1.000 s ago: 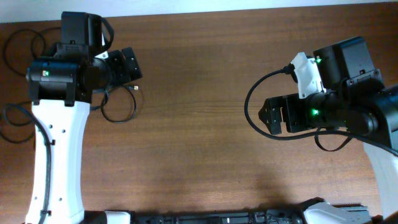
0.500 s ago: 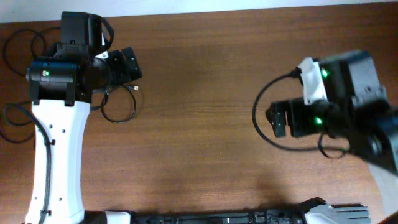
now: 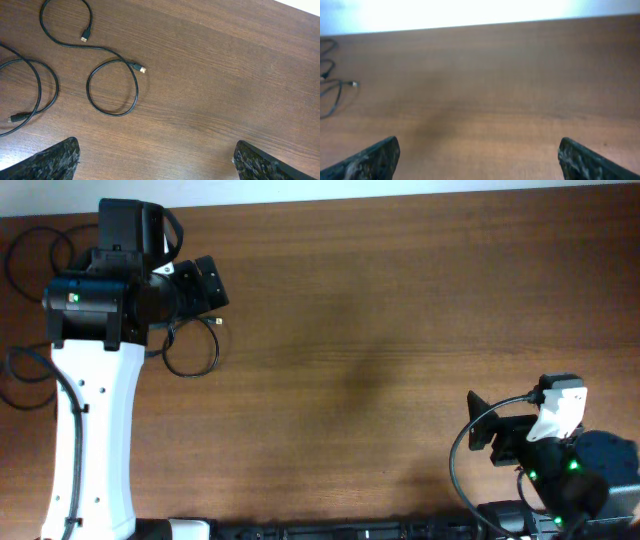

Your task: Untangle cables

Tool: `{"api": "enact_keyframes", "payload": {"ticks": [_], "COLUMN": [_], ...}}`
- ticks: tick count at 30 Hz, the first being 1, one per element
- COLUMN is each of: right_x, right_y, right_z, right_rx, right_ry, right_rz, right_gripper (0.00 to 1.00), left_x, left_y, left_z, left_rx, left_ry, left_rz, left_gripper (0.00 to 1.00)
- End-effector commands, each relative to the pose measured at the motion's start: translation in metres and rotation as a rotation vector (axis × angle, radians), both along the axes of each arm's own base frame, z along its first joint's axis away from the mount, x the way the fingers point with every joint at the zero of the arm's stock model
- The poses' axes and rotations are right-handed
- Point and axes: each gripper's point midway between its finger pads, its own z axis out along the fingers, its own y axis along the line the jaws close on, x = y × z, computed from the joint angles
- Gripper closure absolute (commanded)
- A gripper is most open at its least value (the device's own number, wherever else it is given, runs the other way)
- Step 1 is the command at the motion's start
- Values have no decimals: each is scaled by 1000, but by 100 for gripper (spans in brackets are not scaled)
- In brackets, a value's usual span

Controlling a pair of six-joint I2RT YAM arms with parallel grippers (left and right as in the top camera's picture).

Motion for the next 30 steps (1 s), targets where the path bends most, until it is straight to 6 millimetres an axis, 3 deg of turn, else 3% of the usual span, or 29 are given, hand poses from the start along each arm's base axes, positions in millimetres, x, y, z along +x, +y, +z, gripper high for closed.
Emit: {"api": "enact_keyframes", "payload": {"ticks": [1, 7, 24, 30], "right_x": [5, 19, 52, 54], "right_y": [-2, -8, -7, -4], "right_z": [-25, -54, -74, -89], "right_rx": [-34, -36, -115, -134], "right_ry": [-59, -208, -508, -477], "right_rz": [9, -22, 2, 27], "right_gripper": [2, 1, 2, 2], "left_x": [0, 0, 0, 0], "left_y": [2, 2, 2, 2], "left_z": [1, 1, 1, 1], "left_rx": [15, 15, 15, 15], "left_ry": [-2, -2, -2, -2], "left_rz": [-3, -3, -3, -3], "left_gripper": [1, 1, 1, 1]}}
